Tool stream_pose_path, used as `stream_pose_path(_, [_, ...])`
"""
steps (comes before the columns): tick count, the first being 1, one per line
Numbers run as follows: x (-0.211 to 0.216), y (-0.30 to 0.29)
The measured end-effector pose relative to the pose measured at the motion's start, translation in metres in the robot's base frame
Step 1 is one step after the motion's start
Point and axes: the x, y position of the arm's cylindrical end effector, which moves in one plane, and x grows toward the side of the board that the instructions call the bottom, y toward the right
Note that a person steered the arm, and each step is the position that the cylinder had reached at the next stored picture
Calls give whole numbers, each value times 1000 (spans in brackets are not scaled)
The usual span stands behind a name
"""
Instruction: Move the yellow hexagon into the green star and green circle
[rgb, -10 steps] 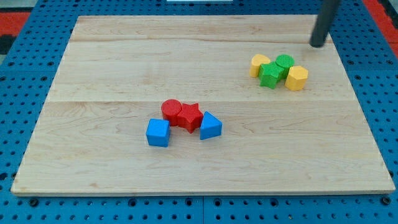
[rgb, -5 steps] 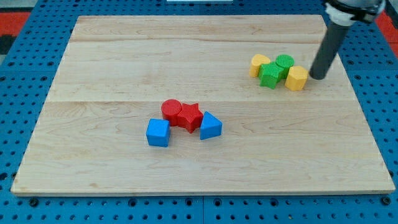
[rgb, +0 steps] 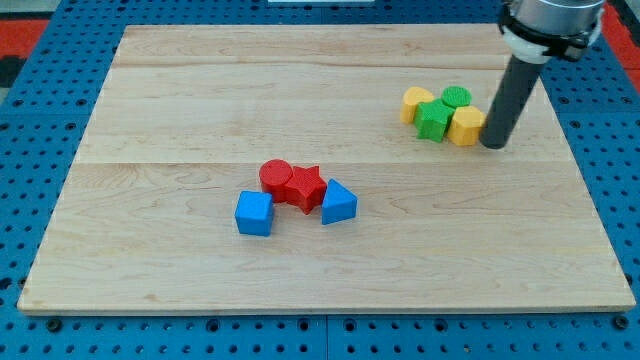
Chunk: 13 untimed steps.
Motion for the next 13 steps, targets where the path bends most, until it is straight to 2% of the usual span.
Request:
stream_pose_path(5, [-2,-5])
stream_pose_path(9, [-30,-4])
stream_pose_path(13, [-33,8])
